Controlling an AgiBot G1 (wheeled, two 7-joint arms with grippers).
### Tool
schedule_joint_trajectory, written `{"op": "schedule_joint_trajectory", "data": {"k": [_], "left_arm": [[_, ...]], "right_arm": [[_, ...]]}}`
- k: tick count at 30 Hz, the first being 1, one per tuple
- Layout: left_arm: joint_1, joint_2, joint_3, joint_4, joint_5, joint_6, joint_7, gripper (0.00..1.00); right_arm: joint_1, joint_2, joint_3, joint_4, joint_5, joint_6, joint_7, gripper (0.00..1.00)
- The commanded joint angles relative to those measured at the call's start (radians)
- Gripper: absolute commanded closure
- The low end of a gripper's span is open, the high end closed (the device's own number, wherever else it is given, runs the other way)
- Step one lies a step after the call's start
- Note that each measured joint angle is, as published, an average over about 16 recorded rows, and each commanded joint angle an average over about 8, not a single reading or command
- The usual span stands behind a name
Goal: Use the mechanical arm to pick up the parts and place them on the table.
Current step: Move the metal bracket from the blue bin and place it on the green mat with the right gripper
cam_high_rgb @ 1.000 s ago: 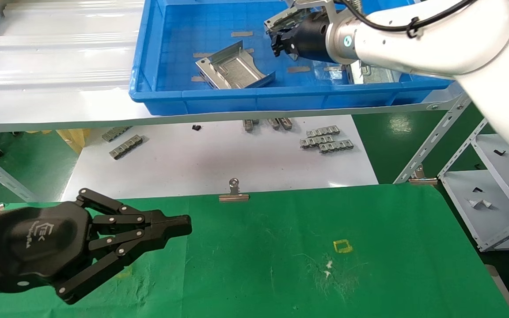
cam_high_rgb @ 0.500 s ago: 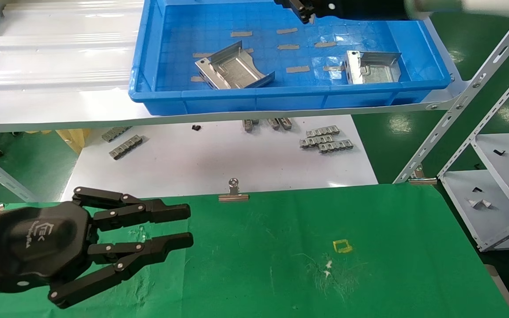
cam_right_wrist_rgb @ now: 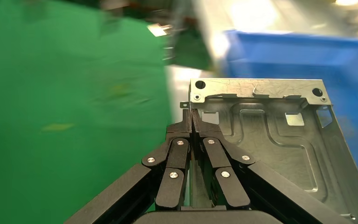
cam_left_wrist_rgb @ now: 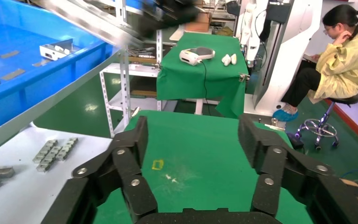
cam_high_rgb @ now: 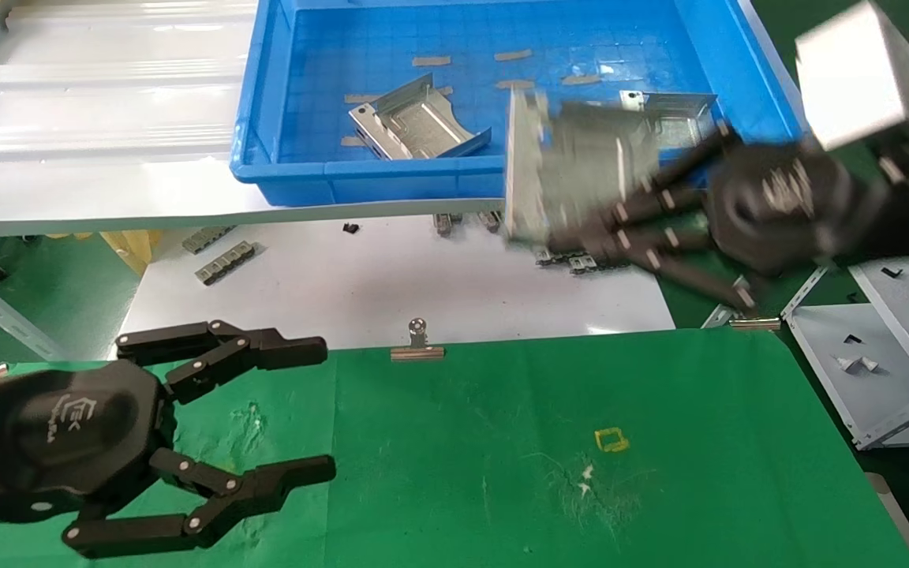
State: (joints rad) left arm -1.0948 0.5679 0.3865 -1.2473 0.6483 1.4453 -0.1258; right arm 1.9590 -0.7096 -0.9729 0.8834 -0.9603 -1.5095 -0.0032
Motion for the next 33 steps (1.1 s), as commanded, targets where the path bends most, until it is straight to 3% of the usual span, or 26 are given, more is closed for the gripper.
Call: {"op": "schedule_joint_trajectory", "data": {"k": [1, 6, 11, 24, 33], "left_arm": [[0.0, 0.0, 0.0, 0.0, 0.0, 0.0, 0.0, 0.0], [0.0, 0.0, 0.0, 0.0, 0.0, 0.0, 0.0, 0.0], [0.0, 0.0, 0.0, 0.0, 0.0, 0.0, 0.0, 0.0], [0.0, 0.0, 0.0, 0.0, 0.0, 0.0, 0.0, 0.0], [0.0, 0.0, 0.0, 0.0, 0.0, 0.0, 0.0, 0.0]], "right_arm": [[-0.008, 0.036, -0.01, 0.006, 0.019, -0.082, -0.038, 1.0], [-0.068, 0.114, -0.124, 0.072, 0.025, -0.084, -0.108, 1.0], [-0.132, 0.133, -0.2, 0.04, -0.003, -0.062, -0.216, 1.0], [-0.266, 0.033, -0.264, -0.154, -0.116, 0.034, -0.541, 1.0], [-0.311, -0.066, -0.258, -0.301, -0.109, 0.093, -0.641, 1.0]]}}
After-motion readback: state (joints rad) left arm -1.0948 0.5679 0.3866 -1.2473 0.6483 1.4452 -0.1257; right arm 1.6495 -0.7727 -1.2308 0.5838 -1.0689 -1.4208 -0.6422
